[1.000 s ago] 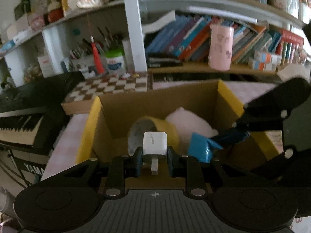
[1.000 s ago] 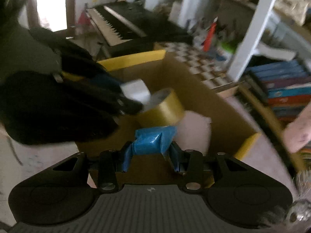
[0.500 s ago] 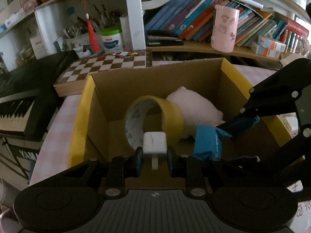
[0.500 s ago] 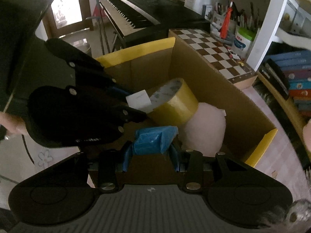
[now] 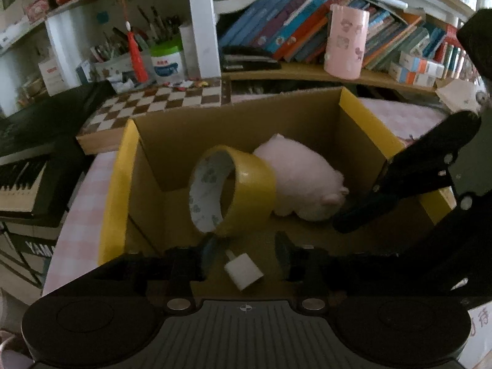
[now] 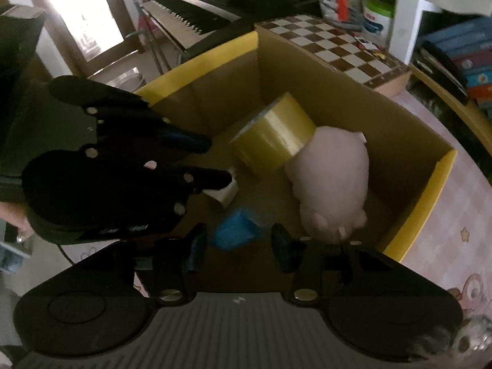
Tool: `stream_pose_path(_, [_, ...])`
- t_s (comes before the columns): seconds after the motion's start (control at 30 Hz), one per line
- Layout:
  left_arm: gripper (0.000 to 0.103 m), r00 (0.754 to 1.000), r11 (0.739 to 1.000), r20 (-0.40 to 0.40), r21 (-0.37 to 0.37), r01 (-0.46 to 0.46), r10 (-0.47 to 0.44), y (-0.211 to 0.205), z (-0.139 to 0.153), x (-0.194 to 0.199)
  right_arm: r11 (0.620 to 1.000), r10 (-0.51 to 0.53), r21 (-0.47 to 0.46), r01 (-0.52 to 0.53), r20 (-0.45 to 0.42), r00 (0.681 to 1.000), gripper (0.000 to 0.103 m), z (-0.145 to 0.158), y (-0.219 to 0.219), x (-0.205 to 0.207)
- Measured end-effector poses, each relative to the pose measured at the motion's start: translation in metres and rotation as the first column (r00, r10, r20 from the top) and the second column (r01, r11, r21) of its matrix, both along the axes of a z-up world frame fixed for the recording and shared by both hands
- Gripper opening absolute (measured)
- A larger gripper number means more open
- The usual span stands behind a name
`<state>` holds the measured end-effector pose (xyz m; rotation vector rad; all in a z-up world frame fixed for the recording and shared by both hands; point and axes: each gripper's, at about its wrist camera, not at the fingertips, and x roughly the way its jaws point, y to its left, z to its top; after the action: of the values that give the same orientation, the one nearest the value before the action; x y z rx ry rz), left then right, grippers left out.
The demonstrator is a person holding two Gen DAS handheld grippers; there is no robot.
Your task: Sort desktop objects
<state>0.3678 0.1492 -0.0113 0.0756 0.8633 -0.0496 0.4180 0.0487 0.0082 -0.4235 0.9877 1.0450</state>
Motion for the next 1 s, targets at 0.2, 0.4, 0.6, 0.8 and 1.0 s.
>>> stream_pose_path(0.2, [0.057, 0.999, 0.999, 0.037, -0.032, -0.017, 0.018, 0.005, 0.009, -0.007, 0.999, -0.043, 0.016, 0.043, 0.0, 0.999, 0.041, 0.004, 0.0, -0.01])
stream_pose_path(0.4, [0.075, 0.994, 0.999, 0.102, -0.015, -0.039, 0.041, 0.002, 0.023, -0.02, 0.999, -0.054, 0.003, 0.054, 0.13, 0.99, 0.052, 0.013, 0.002, -0.021])
stream_pose_path(0.6, [0.086, 0.972, 0.998, 0.227, -0.006, -0.067, 0.066, -0.008, 0.041, -0.046, 0.996, -0.068, 0.076, 0.051, 0.237, 0.969, 0.06, 0.031, -0.009, -0.048])
stream_pose_path(0.8, [0.09, 0.943, 0.996, 0.322, -0.023, -0.087, 0.09, -0.017, 0.063, -0.076, 0.985, -0.126, 0.154, 0.076, 0.35, 0.928, 0.061, 0.049, -0.029, -0.078])
stream_pose_path(1.0, [0.092, 0.917, 0.994, 0.383, -0.057, -0.095, 0.11, -0.023, 0.08, -0.109, 0.961, -0.233, 0.237, 0.143, 0.411, 0.881, 0.062, 0.063, -0.057, -0.105])
